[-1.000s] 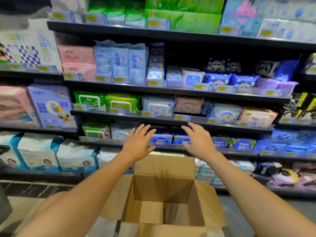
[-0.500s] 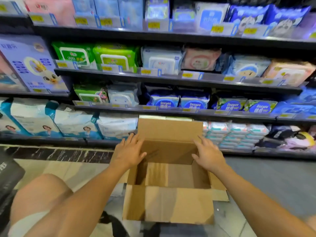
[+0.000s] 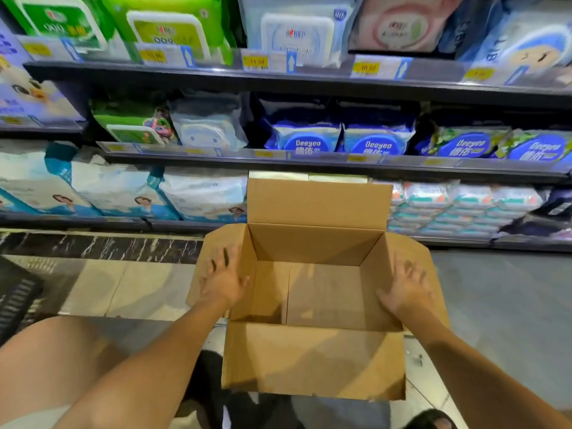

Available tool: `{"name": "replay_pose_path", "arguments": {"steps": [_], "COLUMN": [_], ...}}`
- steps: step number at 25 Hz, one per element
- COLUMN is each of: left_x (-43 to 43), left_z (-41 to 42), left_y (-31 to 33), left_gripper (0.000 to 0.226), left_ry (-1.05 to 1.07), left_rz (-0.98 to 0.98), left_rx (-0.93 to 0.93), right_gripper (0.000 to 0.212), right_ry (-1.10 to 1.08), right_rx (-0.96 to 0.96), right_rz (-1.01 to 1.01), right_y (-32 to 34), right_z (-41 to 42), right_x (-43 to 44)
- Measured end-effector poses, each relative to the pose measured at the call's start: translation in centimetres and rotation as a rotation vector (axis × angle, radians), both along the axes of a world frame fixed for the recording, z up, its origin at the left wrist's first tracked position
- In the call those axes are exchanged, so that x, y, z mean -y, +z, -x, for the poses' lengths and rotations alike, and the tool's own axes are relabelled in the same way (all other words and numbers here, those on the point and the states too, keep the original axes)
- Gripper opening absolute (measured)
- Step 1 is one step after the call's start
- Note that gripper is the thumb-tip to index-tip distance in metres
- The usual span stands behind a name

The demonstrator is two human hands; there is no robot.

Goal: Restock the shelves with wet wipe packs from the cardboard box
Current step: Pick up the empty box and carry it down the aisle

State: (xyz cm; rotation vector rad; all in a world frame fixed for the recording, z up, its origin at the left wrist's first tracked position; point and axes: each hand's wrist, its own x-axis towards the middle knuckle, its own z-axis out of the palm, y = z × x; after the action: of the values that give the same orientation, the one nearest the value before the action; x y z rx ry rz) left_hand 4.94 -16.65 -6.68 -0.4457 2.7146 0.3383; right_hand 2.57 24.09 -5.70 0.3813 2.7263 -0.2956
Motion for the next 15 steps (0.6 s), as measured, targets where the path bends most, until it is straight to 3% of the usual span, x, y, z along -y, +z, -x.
{"name": "replay_pose_path", "arguments": {"steps": [7,12,15], "left_x": [-0.7,-1.1,-1.3], "left_z": [1.0,0.7,-0.2], "left_y": [-3.1,-1.5,0.9], "left_gripper": [0.107,0.112,0.115], "left_ry": [0.054,0.092,0.085], "left_rz": [-0.136,-0.177,-0.215], "left_rx": [-0.061,-0.038,-0.04], "right_gripper": [0.109,0.105,0.115], "right_ry": [-0.023,0.014,0.03], "right_rx": [-0.07,-0.08,-0.077], "right_rz": [0.171,0.219,0.272], "right_y": [-3.1,-3.1,-1.4], "right_z": [1.0,1.1,0.3], "right_x": [0.1,-0.1,-0.6]}}
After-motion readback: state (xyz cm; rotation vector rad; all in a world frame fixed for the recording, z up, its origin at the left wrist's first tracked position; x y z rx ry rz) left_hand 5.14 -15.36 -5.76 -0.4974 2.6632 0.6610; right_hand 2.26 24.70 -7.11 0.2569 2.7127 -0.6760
